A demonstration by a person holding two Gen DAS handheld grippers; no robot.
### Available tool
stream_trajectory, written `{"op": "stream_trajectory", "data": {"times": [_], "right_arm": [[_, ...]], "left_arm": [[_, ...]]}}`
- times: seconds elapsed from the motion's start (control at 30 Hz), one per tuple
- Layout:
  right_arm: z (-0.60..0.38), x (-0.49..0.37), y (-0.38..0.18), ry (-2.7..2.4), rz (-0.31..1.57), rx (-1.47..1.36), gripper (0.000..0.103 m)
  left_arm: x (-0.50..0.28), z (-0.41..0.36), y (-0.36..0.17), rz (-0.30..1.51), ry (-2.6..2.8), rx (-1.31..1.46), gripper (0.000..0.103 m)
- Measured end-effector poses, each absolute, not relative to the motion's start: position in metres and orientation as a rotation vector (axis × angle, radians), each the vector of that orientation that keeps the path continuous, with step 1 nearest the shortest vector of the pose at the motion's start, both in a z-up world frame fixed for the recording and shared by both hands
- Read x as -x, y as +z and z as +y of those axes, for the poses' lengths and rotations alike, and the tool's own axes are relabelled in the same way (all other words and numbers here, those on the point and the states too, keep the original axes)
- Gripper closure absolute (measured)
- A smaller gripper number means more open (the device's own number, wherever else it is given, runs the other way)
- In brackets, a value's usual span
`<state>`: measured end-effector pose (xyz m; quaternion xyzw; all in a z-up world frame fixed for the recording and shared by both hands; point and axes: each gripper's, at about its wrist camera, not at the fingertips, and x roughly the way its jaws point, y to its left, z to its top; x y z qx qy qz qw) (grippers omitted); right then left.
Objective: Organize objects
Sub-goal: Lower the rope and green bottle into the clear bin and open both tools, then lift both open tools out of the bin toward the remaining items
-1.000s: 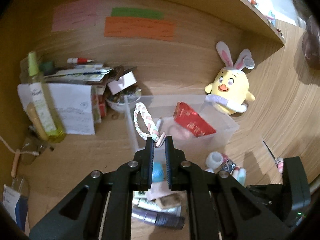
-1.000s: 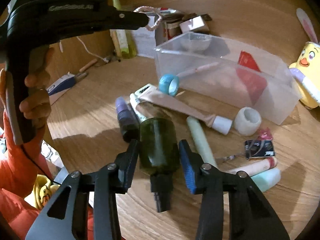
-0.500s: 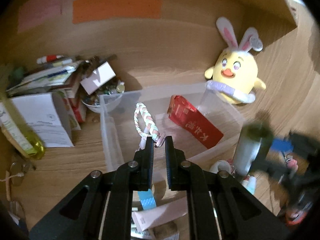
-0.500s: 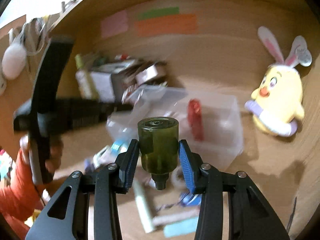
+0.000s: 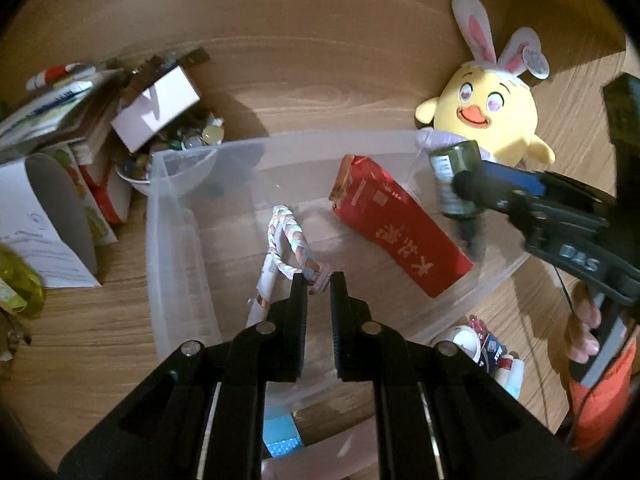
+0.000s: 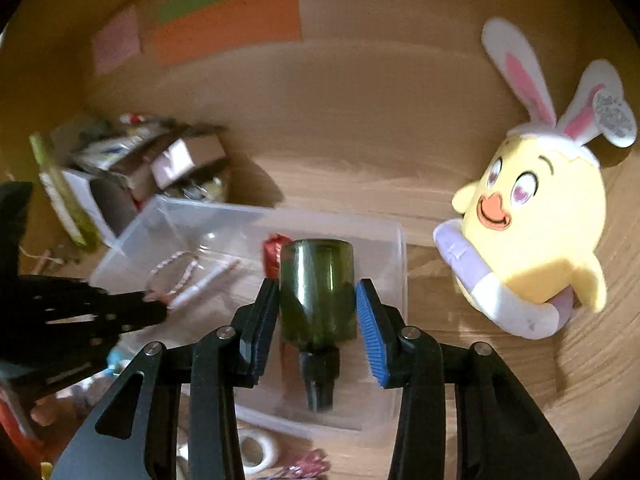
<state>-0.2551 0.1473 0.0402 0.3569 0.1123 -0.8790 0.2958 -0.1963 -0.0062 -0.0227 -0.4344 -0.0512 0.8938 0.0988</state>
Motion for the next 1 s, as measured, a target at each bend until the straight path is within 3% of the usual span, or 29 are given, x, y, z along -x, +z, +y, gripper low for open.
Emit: {"op": "stream_trajectory", "data": {"times": [0.13, 0.27, 0.43, 0.47, 0.53, 0.6, 0.67, 0.73, 0.87, 1.0], "right_arm": [[0.139, 0.264, 0.024, -2.302, 0.339, -1.022, 0.084], [0.132, 0.267, 0.017, -2.285, 0.367, -1.058, 0.084], [0.137, 0.26, 0.024, -2.29, 0.34, -1.053, 0.083], [0.14, 0.258, 0.026, -2.29, 0.333, -1.051, 0.082], [0.147, 0.25, 0.032, -2.295, 0.314, -1.033, 0.077], [0.154, 0.24, 0.039, -2.3, 0.299, -1.006, 0.069], [0.163, 0.225, 0.047, -2.314, 0.292, -0.969, 0.053], [0.17, 0.213, 0.051, -2.323, 0.297, -0.938, 0.044], [0.185, 0.187, 0.054, -2.321, 0.3, -0.898, 0.03], [0.201, 0.163, 0.048, -2.295, 0.281, -0.9, 0.029]], "left_arm": [[0.195, -0.005, -0.023, -0.15, 2.615, 1.275, 0.092], [0.191, -0.004, -0.02, -0.138, 2.616, 1.26, 0.086], [0.182, -0.006, -0.009, -0.112, 2.666, 1.214, 0.068], [0.18, -0.006, -0.006, -0.106, 2.676, 1.203, 0.064], [0.172, -0.007, 0.001, -0.098, 2.697, 1.17, 0.046], [0.162, -0.008, 0.008, -0.083, 2.725, 1.134, 0.037], [0.151, -0.008, 0.013, -0.055, 2.75, 1.115, 0.031], [0.14, -0.008, 0.015, -0.033, 2.77, 1.105, 0.018], [0.111, -0.014, 0.014, -0.03, 2.796, 1.103, 0.009], [0.085, -0.022, 0.005, -0.049, 2.8, 1.146, 0.008]]}}
